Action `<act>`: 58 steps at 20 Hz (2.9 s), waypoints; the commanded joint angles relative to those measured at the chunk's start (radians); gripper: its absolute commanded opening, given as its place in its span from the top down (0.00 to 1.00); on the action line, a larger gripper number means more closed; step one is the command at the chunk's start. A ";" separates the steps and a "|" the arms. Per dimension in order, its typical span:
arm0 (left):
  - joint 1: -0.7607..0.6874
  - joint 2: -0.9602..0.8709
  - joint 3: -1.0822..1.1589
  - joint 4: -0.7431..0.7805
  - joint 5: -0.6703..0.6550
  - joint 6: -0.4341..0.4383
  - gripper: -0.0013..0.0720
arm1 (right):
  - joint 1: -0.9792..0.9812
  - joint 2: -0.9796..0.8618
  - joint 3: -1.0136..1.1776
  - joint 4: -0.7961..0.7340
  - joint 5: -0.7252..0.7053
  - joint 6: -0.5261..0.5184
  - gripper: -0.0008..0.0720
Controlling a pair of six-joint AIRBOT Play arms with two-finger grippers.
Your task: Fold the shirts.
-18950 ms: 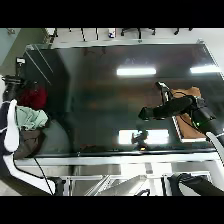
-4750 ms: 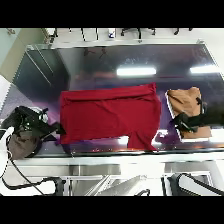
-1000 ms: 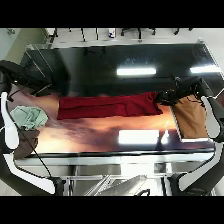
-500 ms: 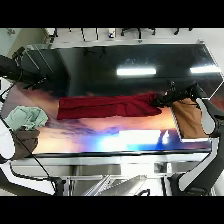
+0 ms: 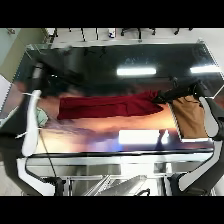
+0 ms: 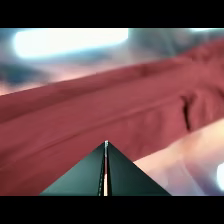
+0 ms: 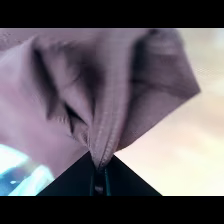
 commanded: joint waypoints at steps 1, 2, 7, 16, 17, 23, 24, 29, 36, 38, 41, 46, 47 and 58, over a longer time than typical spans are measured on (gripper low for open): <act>-0.185 -0.140 0.000 0.002 -0.123 0.005 0.96 | 0.000 0.126 0.002 0.017 -0.099 0.004 0.95; -0.230 -0.182 0.001 0.002 -0.168 0.005 0.96 | -0.002 0.171 0.007 0.014 -0.123 0.004 0.95; -0.367 -0.332 0.002 -0.007 -0.268 -0.032 0.96 | -0.001 0.322 0.090 0.014 -0.199 0.004 0.95; -0.348 -0.348 0.150 -0.145 -0.130 -0.043 0.96 | 0.001 0.348 0.140 0.014 -0.257 0.044 0.95; -0.329 -0.327 0.185 -0.165 -0.094 -0.043 0.96 | 0.001 0.348 0.140 0.014 -0.262 0.057 0.95; -0.035 0.119 0.054 -0.160 -0.071 -0.027 0.96 | 0.056 0.348 0.140 0.126 -0.239 0.108 0.95; 0.030 0.205 0.024 -0.160 -0.068 -0.024 0.96 | 0.105 0.348 0.140 0.125 -0.207 0.128 0.95; 0.312 0.565 -0.107 -0.159 -0.064 0.010 0.96 | 0.529 0.266 0.138 0.127 0.212 0.227 0.95; 0.438 0.856 -0.394 -0.159 -0.097 0.092 0.96 | 1.070 -0.060 0.138 0.138 1.094 0.299 0.19; 0.438 0.907 -0.478 -0.159 -0.099 0.111 0.96 | 0.991 -0.035 0.138 0.122 0.943 0.301 0.19; 0.438 0.959 -0.567 -0.159 -0.132 0.120 0.96 | 0.779 0.064 0.138 0.086 0.643 0.301 0.19; 0.426 0.967 -0.578 -0.161 -0.133 0.119 0.96 | 0.430 0.135 0.132 0.036 0.218 0.311 0.08; 0.420 0.967 -0.578 -0.160 -0.132 0.119 0.96 | 0.387 0.127 0.112 0.008 0.162 0.320 0.02; 0.419 0.967 -0.578 -0.160 -0.132 0.119 0.96 | 0.461 -0.108 0.016 0.107 0.268 0.313 0.02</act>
